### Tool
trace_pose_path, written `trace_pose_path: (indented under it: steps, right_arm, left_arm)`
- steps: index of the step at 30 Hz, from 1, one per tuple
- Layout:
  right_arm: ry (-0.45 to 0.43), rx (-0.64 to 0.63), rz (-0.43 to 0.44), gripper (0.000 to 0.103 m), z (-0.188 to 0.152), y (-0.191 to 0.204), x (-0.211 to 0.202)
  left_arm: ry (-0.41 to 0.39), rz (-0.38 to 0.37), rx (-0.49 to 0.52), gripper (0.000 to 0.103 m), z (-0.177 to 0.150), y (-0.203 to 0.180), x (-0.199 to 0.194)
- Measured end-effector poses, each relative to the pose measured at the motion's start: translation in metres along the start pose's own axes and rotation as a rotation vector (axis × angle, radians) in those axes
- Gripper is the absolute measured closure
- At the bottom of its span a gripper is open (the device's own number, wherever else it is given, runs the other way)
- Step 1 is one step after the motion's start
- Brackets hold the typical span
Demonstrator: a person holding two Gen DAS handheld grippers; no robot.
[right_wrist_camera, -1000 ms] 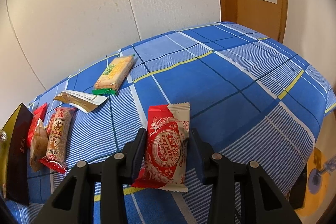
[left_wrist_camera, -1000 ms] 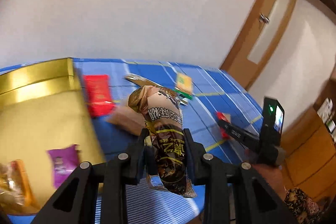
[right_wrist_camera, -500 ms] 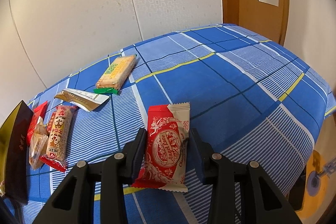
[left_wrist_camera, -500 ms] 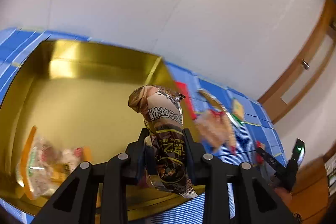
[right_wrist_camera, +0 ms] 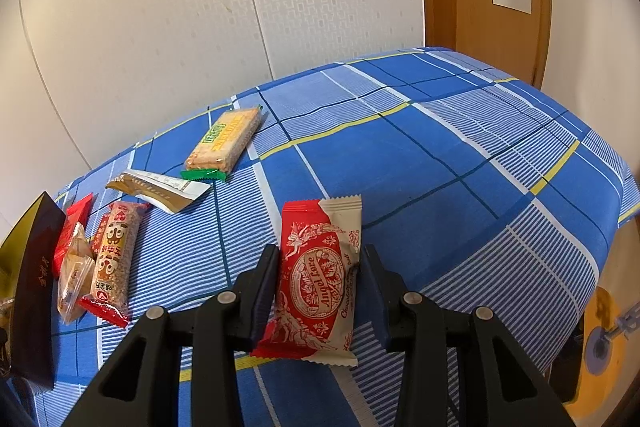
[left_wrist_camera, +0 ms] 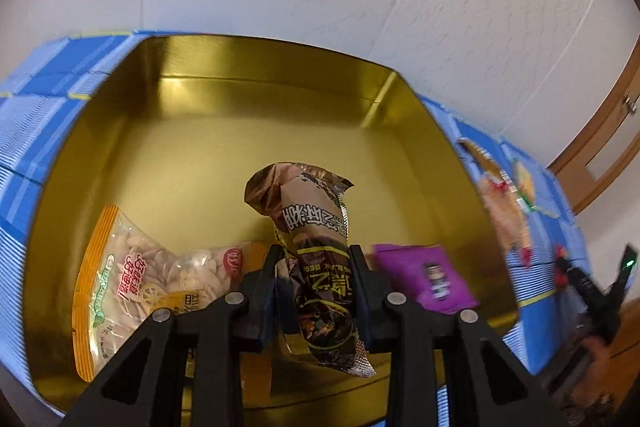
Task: Organize snacks
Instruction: 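Carry the brown-and-black bar into the gold tray and open the left gripper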
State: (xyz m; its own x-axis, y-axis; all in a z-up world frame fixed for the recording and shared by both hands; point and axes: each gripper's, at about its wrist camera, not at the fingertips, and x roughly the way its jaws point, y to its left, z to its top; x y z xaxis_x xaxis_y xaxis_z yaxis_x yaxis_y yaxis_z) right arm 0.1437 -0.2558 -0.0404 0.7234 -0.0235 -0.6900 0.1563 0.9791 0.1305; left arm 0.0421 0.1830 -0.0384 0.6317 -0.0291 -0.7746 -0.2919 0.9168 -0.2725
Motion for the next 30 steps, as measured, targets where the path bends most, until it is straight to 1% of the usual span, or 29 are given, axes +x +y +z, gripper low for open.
trace_pose_path:
  steps: [2, 5, 6, 8, 9, 11, 13, 16, 19, 23, 30]
  right_arm:
    - [0.000, 0.000, -0.001, 0.062, 0.000, 0.000, 0.000]
    - [0.001, -0.001, -0.003, 0.062, 0.000, 0.000, 0.000]
    - [0.000, -0.002, -0.004, 0.062, 0.000, 0.000, 0.000]
    - [0.000, -0.004, -0.005, 0.062, 0.000, 0.001, 0.000]
    - [0.000, -0.005, -0.006, 0.062, 0.000, 0.001, 0.000]
    - [0.001, -0.008, -0.008, 0.062, 0.000, 0.001, 0.000]
    - [0.001, -0.011, -0.008, 0.062, 0.000, 0.001, 0.000]
    - [-0.003, -0.015, -0.006, 0.062, 0.000, 0.001, -0.001]
    - [-0.011, -0.014, 0.001, 0.062, 0.000, 0.001, -0.003]
    - [-0.035, -0.003, 0.022, 0.062, 0.000, 0.000, -0.008]
    - [-0.066, 0.021, 0.061, 0.062, 0.001, -0.003, -0.014]
  left_arm:
    - [-0.010, 0.026, -0.009, 0.071, 0.000, 0.007, -0.002]
    - [-0.024, 0.093, -0.052, 0.071, 0.001, 0.019, -0.006]
    - [-0.035, 0.105, -0.064, 0.071, 0.002, 0.021, -0.009]
    - [-0.085, 0.093, -0.067, 0.067, 0.001, 0.022, -0.022]
    - [-0.110, 0.069, -0.059, 0.065, 0.000, 0.018, -0.027]
    - [-0.132, 0.039, -0.029, 0.064, 0.000, 0.009, -0.031]
    - [-0.127, 0.025, -0.009, 0.064, -0.002, 0.000, -0.030]
    - [-0.110, -0.004, -0.024, 0.064, -0.006, -0.003, -0.027]
    - [-0.100, -0.007, -0.021, 0.064, -0.010, -0.007, -0.025]
    - [-0.073, 0.000, -0.015, 0.065, -0.011, -0.008, -0.019]
    - [-0.088, 0.026, -0.003, 0.064, -0.012, -0.008, -0.021]
